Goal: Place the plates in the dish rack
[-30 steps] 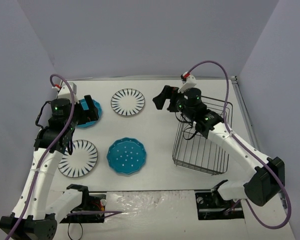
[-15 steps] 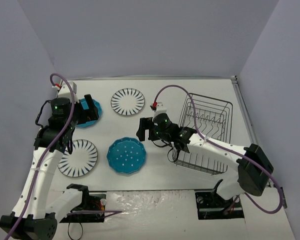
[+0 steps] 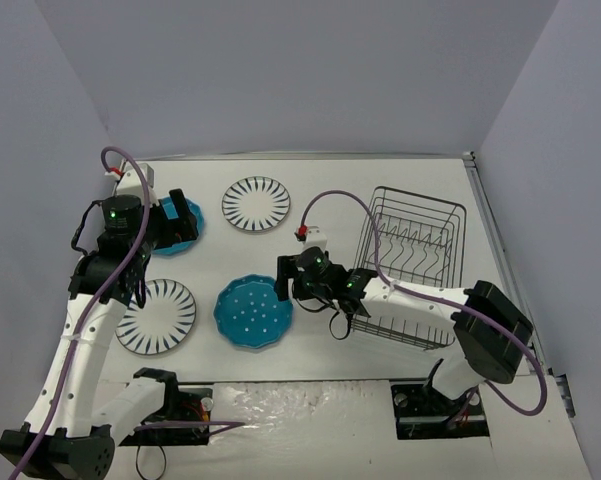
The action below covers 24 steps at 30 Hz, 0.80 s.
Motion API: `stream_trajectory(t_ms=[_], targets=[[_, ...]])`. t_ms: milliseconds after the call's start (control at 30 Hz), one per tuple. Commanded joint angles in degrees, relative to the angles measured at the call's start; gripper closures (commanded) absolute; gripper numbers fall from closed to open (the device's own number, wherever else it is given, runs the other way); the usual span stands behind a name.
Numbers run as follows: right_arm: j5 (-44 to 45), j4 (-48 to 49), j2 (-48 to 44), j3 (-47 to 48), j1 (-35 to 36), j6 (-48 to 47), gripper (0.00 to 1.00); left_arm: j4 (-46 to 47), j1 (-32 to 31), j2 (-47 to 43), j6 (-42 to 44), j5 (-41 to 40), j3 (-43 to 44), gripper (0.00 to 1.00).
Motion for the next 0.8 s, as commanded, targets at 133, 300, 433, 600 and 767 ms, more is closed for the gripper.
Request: stream_trajectory(t_ms=[133, 300, 433, 600, 767], targets=[[3.5, 4.1, 1.5, 0.2, 1.6, 1.6, 0.28, 2.3, -0.2, 0.3, 0.4, 0.0, 3.6, 0.03], [3.3, 4.4, 3.2, 0.0, 2.2, 1.8, 0.28, 2.2, -0.2, 0.3, 0.4, -0.1, 3.7, 0.03], [3.6, 5.0, 4.6, -0.3, 2.3, 2.0, 0.31, 2.2, -0.2, 0.4, 0.4, -0.1, 3.6, 0.03], [4.5, 5.4, 6.1, -0.4, 2.3, 2.2, 0.39, 2.2, -0.2, 0.5, 0.4, -0.1, 3.6, 0.03], [4.9, 5.5, 7.0, -0.3, 2.4, 2.4, 0.43, 2.2, -0.2, 0.7, 0.4, -0.1, 3.6, 0.03]])
